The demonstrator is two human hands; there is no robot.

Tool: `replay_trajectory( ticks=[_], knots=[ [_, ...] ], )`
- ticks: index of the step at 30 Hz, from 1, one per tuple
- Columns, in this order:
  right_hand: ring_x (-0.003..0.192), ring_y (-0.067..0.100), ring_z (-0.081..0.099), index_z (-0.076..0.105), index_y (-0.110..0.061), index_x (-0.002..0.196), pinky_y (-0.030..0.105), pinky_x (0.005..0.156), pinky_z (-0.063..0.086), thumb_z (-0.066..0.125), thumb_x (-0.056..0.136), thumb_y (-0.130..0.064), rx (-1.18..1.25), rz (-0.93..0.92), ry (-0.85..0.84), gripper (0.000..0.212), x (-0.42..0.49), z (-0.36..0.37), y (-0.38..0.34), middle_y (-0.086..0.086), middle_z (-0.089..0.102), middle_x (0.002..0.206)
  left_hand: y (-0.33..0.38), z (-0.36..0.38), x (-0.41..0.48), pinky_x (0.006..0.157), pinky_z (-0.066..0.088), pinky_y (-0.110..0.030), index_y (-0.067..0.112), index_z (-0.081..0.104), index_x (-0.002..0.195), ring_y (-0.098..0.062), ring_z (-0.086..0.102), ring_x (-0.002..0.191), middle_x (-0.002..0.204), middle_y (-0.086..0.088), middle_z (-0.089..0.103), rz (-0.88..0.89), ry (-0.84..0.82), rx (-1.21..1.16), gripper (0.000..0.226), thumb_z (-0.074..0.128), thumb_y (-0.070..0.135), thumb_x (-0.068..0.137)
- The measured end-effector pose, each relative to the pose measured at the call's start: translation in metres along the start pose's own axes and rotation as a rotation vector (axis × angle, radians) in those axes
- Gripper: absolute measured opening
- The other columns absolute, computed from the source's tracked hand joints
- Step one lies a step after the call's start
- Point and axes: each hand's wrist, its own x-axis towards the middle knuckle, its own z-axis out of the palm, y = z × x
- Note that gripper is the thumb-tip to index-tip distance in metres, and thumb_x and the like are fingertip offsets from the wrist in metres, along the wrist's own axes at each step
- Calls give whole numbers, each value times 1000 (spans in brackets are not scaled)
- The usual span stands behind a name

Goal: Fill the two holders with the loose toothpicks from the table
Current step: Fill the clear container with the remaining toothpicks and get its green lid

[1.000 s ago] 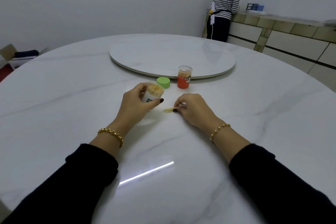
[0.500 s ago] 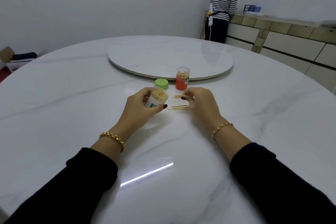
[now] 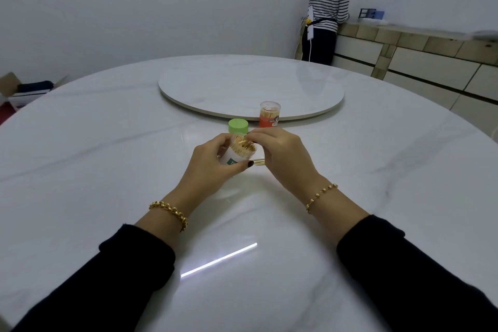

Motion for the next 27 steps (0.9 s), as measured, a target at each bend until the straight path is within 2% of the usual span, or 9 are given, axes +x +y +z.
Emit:
replay_trajectory(
  ticks=[3, 7, 10, 14, 16, 19, 21, 23, 27],
  knots=[
    [100, 30, 67, 68, 2, 110, 38, 81, 57, 52, 65, 16, 56, 36, -32, 49, -2, 8, -11, 17, 68, 112, 0, 0, 0, 71, 50, -12, 20, 62, 110, 1, 62, 87, 96, 11, 67, 0, 0, -6, 42, 81, 23, 73],
    [126, 20, 50, 42, -5, 141, 30, 103, 42, 37, 86, -3, 382, 267, -106, 56, -5, 11, -33, 11, 52, 138, 0, -1, 0, 70, 51, -18, 19, 64, 109, 0, 62, 81, 90, 11, 68, -17, 26, 5, 37, 76, 17, 74],
    [109, 6, 51, 25, -17, 150, 11, 90, 39, 32, 91, -16, 474, 333, -158, 59, -7, 8, -39, 6, 52, 135, 1, -2, -1, 70, 51, -14, 18, 64, 110, 3, 62, 81, 90, 13, 68, -25, 20, -12, 39, 74, 14, 73],
    [119, 6, 50, 16, -16, 152, 10, 93, 37, 31, 94, -16, 525, 318, -169, 61, -5, 6, -37, 7, 43, 145, 4, 1, -2, 69, 50, -15, 19, 63, 109, -2, 61, 83, 90, 11, 67, -11, -27, 3, 37, 73, 15, 73],
    [100, -7, 53, 16, -16, 152, 6, 80, 37, 32, 94, -13, 527, 313, -174, 61, -5, 6, -36, 11, 53, 131, 6, 3, -3, 65, 45, -13, 18, 62, 108, -1, 57, 79, 85, 11, 64, 15, -43, 40, 36, 72, 12, 73],
    [93, -1, 52, 21, -17, 151, 9, 80, 36, 32, 92, -16, 491, 316, -175, 60, -7, 5, -36, 2, 60, 104, 9, 6, -5, 64, 40, -5, 16, 60, 110, 6, 54, 74, 82, 17, 58, 40, -65, 66, 39, 72, 7, 74],
    [112, 6, 49, 22, -14, 151, 11, 103, 26, 31, 92, -13, 449, 296, -167, 59, -7, 5, -34, 12, 61, 116, 10, 7, -5, 66, 41, -5, 16, 59, 111, 3, 55, 75, 84, 18, 57, 43, -76, 68, 40, 73, 8, 75],
    [122, -6, 40, 21, -13, 150, 22, 118, 7, 30, 92, -12, 435, 269, -187, 59, -6, 6, -34, 13, 58, 129, 10, 6, -5, 64, 40, -6, 19, 60, 107, 2, 53, 72, 81, 17, 57, 50, -70, 58, 37, 73, 8, 74],
    [137, -6, 24, 23, -14, 150, 45, 119, 11, 30, 96, -18, 440, 285, -161, 56, -6, 9, -27, -4, 37, 150, 8, 5, -5, 66, 44, -10, 22, 62, 103, 4, 56, 75, 84, 14, 64, 39, -51, -7, 33, 74, 11, 73]
  ],
)
